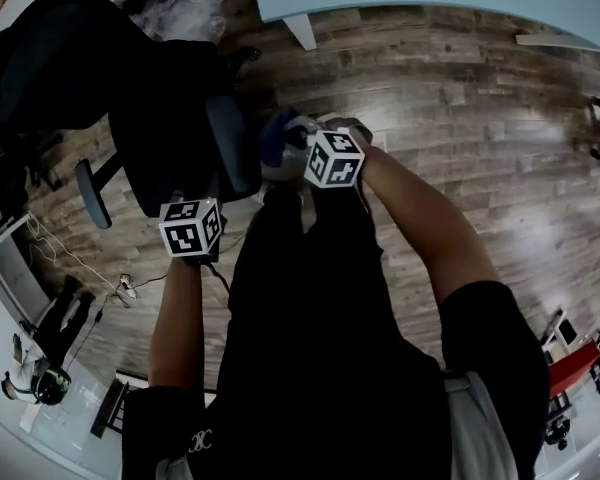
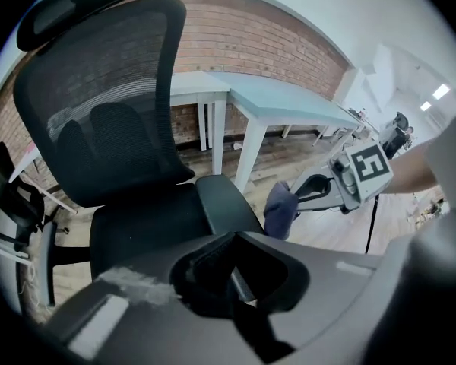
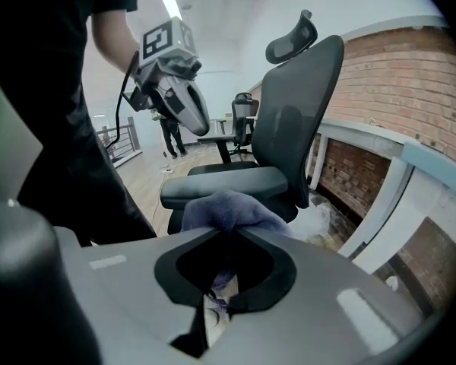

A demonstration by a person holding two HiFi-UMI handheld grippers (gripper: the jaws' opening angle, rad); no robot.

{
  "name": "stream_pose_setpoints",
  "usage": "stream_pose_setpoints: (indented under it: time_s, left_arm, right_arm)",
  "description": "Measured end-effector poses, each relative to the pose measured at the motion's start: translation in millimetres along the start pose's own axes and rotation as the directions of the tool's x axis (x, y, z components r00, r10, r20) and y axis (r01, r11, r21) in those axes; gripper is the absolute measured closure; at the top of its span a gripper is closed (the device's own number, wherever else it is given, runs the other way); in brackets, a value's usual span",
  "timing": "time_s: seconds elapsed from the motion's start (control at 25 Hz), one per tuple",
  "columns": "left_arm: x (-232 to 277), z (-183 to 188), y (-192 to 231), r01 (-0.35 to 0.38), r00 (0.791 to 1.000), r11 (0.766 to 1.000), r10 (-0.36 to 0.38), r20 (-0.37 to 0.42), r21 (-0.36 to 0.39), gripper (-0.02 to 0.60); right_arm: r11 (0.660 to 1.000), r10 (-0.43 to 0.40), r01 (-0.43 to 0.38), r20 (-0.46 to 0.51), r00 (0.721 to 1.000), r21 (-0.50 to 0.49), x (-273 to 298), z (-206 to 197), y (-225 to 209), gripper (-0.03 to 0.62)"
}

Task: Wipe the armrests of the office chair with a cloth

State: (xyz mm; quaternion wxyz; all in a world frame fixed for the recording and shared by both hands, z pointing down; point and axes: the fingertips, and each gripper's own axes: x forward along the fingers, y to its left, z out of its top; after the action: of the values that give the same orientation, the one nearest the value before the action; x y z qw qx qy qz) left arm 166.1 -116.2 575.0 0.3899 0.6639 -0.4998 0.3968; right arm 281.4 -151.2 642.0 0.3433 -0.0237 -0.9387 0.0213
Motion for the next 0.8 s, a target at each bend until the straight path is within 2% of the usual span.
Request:
stream_pose_setpoints:
  time_s: [0.2, 0.36, 0.56, 0.8]
  left_arm:
    - [12, 2, -10, -0.012, 0.999, 1.000, 0.012, -0.035, -0.020, 0.575]
    - [17, 8, -15, -0.021, 0.999, 0.998, 0.019, -0.030, -0.067, 0.575]
    - [16, 12, -12, -0.039, 0.999, 0.995, 0.036, -0.032, -0.088, 0.575]
    - [12, -3, -2, -0.055, 0.998, 0.985, 0.047, -0.051, -0.165, 0.575]
  right_arm:
    - [0.998, 0.051, -0.052, 0.032, 0.998, 0.031, 34, 1, -15, 0.577]
    - [0.995, 0.093, -0.093, 0.006, 0.996, 0.039, 56, -4, -20, 0.577]
    - [0.990, 0.140, -0.140, -0.012, 0.990, 0.021, 78, -2, -28, 0.577]
    - [0.989, 0.148, -0.147, -0.023, 0.989, 0.025, 108, -2, -38, 0.577]
